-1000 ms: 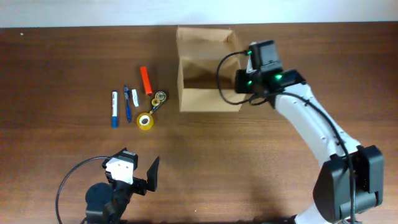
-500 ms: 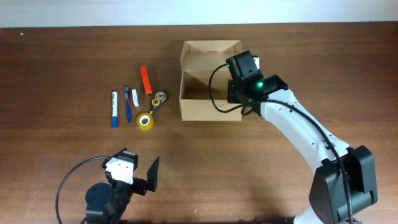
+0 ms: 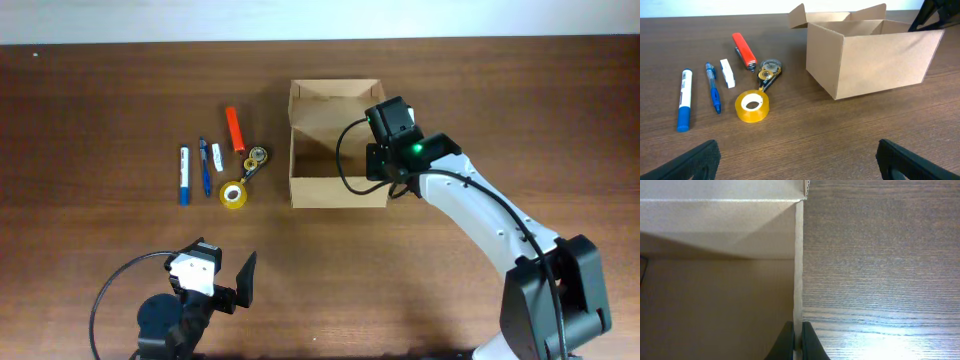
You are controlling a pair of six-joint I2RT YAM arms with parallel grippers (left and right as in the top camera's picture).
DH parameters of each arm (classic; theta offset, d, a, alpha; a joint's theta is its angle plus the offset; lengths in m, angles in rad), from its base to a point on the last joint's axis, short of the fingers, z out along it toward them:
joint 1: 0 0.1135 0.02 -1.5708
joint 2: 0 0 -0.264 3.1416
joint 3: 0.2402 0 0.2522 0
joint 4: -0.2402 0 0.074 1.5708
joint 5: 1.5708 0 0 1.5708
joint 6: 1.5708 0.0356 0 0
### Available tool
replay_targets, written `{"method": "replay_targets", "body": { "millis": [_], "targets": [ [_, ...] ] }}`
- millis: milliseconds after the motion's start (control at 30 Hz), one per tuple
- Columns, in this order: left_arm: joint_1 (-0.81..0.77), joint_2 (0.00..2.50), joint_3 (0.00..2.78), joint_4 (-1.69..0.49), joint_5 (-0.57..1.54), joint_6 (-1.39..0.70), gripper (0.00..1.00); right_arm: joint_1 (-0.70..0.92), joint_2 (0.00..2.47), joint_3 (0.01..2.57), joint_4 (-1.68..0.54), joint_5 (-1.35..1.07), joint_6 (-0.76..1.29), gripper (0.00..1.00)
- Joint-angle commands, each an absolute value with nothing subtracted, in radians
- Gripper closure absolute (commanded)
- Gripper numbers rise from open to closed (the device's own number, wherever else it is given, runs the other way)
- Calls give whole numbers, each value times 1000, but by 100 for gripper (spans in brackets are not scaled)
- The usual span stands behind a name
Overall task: Pack container
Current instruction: 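Grip the box wall with the right gripper and pull it toward center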
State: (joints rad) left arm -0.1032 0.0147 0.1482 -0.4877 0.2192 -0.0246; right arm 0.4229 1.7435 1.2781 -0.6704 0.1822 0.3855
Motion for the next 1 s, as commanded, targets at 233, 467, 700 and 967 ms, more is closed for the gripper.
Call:
{"method": "replay_targets", "body": {
  "millis": [233,467,700,967],
  "targets": [
    [-95,6,147,-485,212,-38,1,479,1747,1250,-700,135,345,96],
    [-95,6,147,-485,212,-38,1,480,1747,1247,-753,134,353,96],
    [-95,6,147,-485,212,-38,1,480,1748,1245,-788,131,402,96],
    [-95,6,147,-485,212,-38,1,480,1749,1245,-804,115,429,96]
  ]
}}
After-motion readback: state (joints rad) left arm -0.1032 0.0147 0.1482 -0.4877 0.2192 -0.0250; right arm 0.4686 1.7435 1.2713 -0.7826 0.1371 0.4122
